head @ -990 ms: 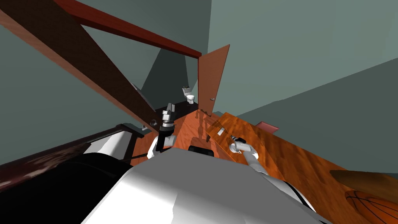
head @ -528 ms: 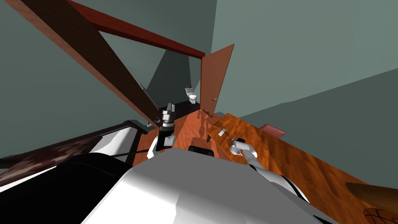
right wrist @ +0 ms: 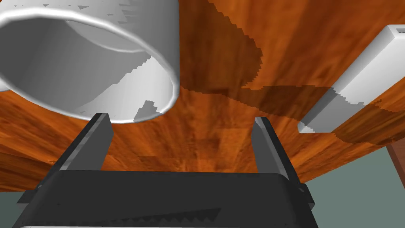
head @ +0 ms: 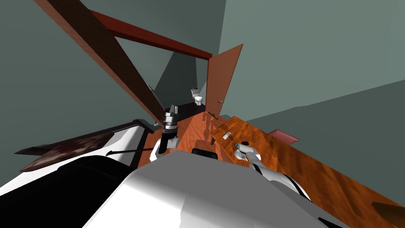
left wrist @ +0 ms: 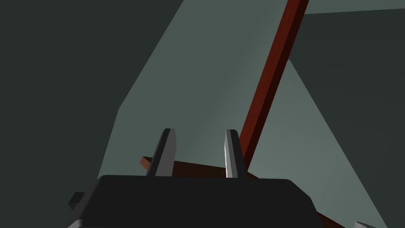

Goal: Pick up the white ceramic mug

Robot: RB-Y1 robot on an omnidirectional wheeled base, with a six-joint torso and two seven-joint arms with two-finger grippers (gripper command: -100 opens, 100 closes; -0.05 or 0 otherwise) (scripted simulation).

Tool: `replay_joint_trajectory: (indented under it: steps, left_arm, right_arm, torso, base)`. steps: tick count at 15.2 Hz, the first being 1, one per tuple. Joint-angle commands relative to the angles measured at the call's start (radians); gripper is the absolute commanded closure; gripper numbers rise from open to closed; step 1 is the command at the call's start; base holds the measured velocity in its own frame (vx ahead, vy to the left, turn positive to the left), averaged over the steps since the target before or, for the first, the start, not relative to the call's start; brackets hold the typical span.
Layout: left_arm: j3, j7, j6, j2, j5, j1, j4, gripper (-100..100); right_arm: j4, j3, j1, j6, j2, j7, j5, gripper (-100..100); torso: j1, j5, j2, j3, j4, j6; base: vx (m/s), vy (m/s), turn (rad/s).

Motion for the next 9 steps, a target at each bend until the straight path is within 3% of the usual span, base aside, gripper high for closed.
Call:
replay_joint_trajectory:
  steps: [1, 3, 9]
  left_arm:
    - [0.000, 0.000, 0.000, 0.000, 0.000, 0.000, 0.000, 0]
    - [0.000, 0.000, 0.000, 0.000, 0.000, 0.000, 0.000, 0]
    - [0.000, 0.000, 0.000, 0.000, 0.000, 0.000, 0.000, 0]
  right_arm:
    - [0.034, -0.004, -0.015, 0.021, 0.000, 0.016, -0.004, -100]
    - [0.095, -0.013, -0.043, 0.060, 0.002, 0.047, -0.012, -100]
    - [0.155, -0.022, -0.070, 0.098, 0.004, 0.076, -0.019, -100]
  torso:
    - [0.000, 0.000, 0.000, 0.000, 0.000, 0.000]
    - [-0.001, 0.000, 0.000, 0.000, 0.000, 0.000]
    - [0.000, 0.000, 0.000, 0.000, 0.000, 0.000]
  base:
    - [-0.013, -0.039, 0.141]
    - [-0.013, -0.047, 0.146]
    - [-0.009, -0.028, 0.075]
